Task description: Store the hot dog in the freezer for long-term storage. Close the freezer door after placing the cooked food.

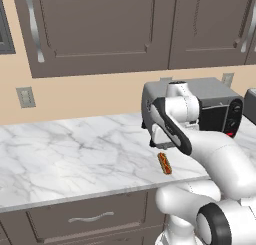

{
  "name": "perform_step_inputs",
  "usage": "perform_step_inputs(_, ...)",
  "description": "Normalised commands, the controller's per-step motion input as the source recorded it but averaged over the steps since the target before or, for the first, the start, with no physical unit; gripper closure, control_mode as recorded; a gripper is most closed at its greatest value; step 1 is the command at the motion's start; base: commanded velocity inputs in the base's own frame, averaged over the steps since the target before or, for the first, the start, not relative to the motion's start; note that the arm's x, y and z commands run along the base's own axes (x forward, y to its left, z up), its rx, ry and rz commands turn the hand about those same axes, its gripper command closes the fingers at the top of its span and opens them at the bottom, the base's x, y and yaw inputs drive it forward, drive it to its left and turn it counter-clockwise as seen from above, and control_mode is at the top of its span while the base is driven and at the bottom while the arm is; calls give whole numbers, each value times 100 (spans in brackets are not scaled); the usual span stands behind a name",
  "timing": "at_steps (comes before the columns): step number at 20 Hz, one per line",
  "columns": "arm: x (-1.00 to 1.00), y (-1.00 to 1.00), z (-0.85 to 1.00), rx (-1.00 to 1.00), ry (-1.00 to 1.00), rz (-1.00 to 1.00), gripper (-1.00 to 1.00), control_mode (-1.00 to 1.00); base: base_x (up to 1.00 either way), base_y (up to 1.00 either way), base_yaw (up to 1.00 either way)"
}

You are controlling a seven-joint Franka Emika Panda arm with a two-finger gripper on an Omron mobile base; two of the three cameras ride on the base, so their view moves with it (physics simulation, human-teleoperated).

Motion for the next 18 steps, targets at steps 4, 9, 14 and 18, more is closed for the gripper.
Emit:
perform_step_inputs(4, 0, -10, -41, 0, 6, 0, -100, -100, 0, 0, 0)
perform_step_inputs(9, 0, -2, -31, 1, 1, 0, -100, -100, 0, 0, 0)
perform_step_inputs(14, 2, 0, -26, 1, 0, 0, -100, -100, 0, 0, 0)
perform_step_inputs(18, 10, 0, -27, 0, 0, 1, -100, -100, 0, 0, 0)
